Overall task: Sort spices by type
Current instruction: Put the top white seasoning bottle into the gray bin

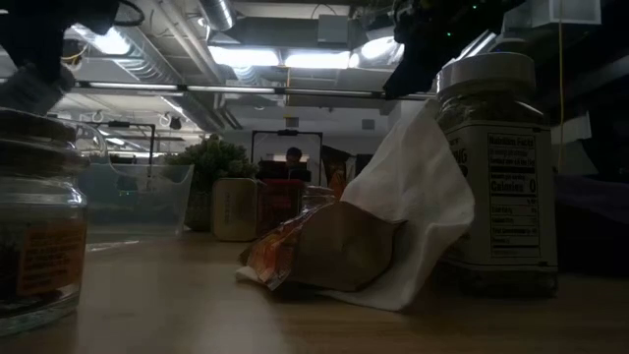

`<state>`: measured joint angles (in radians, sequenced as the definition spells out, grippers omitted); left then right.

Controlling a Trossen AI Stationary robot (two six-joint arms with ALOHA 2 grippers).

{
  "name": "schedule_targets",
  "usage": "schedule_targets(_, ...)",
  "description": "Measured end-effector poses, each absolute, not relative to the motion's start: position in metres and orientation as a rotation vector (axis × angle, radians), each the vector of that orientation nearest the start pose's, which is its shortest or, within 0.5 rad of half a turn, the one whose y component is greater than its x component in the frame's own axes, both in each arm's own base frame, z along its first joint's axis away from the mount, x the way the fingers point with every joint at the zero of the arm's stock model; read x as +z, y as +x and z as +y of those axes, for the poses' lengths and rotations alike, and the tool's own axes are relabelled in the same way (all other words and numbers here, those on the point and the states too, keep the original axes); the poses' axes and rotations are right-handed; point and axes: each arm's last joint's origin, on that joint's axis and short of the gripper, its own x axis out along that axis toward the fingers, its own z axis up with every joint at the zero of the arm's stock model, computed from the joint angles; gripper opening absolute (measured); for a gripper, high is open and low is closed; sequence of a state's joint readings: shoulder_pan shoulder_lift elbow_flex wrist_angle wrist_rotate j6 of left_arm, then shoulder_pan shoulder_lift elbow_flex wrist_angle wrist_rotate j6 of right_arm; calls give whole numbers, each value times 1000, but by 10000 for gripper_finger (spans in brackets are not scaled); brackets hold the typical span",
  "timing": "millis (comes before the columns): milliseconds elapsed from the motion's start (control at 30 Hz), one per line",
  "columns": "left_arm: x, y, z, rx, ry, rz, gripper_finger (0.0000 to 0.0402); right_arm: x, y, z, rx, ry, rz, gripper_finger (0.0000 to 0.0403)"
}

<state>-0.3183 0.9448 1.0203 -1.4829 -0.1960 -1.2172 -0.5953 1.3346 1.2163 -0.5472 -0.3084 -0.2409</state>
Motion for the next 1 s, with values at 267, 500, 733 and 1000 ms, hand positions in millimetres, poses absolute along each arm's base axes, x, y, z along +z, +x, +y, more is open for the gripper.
schedule_targets(267,287,134,-58,850,-577,1138,187,332,240,-152,-199,52,629,225)
schedule_targets(500,267,144,-89,977,-520,1088,187,332,240,-152,-193,34,631,225)
schedule_targets(733,244,148,-117,1168,-479,1008,187,332,240,-152,-192,31,631,225)
schedule_targets(1000,218,154,-138,1303,-462,912,198,332,240,-152,-192,31,631,225)
